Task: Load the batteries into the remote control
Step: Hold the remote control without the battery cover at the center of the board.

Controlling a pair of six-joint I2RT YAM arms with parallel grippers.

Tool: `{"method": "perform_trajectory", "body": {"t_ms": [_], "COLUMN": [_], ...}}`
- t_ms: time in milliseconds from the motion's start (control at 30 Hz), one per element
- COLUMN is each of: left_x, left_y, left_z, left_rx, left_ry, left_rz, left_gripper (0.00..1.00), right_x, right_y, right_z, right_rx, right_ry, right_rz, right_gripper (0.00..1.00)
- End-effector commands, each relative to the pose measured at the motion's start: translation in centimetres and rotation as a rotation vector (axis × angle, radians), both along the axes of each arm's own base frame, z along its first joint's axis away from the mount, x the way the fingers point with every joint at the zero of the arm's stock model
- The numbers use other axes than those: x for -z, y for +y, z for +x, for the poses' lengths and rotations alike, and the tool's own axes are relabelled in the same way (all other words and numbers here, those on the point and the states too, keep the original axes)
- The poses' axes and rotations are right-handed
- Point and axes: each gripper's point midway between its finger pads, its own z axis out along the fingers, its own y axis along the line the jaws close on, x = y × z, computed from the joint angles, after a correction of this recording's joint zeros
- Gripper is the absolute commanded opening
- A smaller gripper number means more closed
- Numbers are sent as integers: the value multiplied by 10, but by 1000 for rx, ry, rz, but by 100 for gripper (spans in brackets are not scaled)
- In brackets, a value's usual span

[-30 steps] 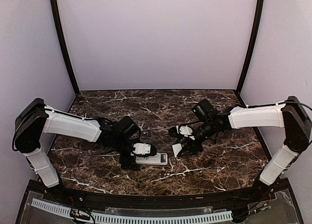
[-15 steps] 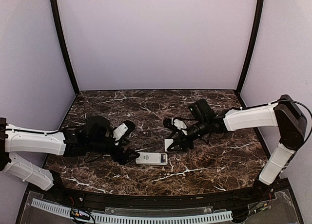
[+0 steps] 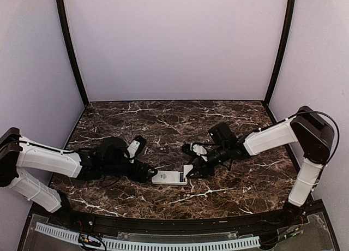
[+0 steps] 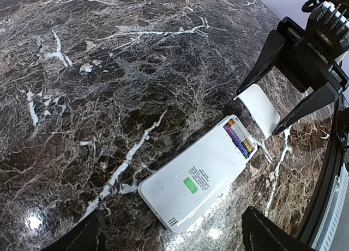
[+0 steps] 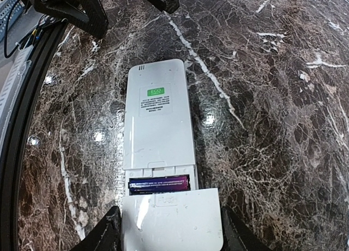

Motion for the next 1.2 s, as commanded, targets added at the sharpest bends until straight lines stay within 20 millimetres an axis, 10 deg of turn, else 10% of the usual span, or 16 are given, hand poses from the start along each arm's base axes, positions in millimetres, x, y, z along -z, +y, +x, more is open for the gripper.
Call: {"method": "perform_trajectory", "body": {"t_ms": [0,1167], "left_x": [11,32], "left_y": [6,3], "left_z": [2,2], "left_rx": [-26,10], "left_ry": [10,46], "left_rz": [19,78], "left_gripper": [86,86], "right_x": [10,39], "right_y": [7,7], "right_z": [-4,-19], "right_rx": [-37,-90], "right_ry": [-20,70], "right_rz": [25,26], "right_gripper": [19,30]}}
